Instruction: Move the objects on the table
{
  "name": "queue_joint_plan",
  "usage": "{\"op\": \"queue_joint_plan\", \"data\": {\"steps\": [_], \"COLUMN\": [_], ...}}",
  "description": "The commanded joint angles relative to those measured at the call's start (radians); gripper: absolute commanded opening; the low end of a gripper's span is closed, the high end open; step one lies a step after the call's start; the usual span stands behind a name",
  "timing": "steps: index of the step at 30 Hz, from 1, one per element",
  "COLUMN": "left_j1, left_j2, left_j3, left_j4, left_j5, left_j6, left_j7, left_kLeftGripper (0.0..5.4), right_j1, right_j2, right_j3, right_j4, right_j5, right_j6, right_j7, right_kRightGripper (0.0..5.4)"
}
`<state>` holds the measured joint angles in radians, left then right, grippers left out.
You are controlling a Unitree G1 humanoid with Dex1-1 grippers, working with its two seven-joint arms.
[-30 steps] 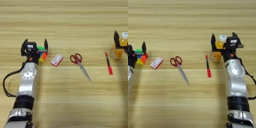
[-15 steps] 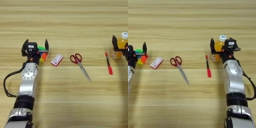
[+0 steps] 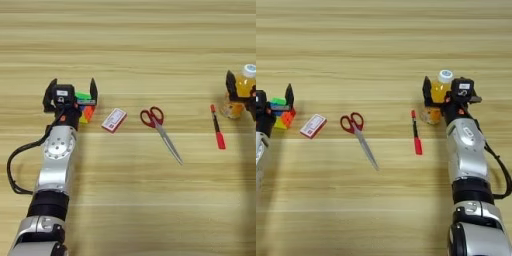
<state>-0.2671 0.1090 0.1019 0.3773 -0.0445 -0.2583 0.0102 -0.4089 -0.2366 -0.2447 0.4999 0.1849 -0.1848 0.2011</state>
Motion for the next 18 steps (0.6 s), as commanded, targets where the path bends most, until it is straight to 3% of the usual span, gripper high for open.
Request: {"op": "queue_joint_plan", "data": {"steps": [1, 10, 18], "left_j1": [-0.01, -0.01, -0.009], "left_j2": [-0.001, -0.001, -0.001], "left_j3": [-0.003, -0.002, -0.002], "left_j4": [0.007, 0.008, 0.006], "left_j5": [0.011, 0.011, 0.011], "left_j6": [-0.002, -0.002, -0.001], "left_j7": [0.0, 0.0, 0.0], "left_kLeftGripper": [5.4, 5.4, 5.4], "right_j1": [-0.017, -0.021, -0.022], "right_j2": [-0.008, 0.0, 0.003], "right_j3": [-0.003, 0.002, 0.003], "right_j4": [0.013, 0.024, 0.025], "right_j5": [0.005, 0.018, 0.019], "right_j6": [-0.004, 0.013, 0.01], "right_j7": [0.005, 0.024, 0.03], "right_kRightGripper": [5.36, 5.36, 4.59]}}
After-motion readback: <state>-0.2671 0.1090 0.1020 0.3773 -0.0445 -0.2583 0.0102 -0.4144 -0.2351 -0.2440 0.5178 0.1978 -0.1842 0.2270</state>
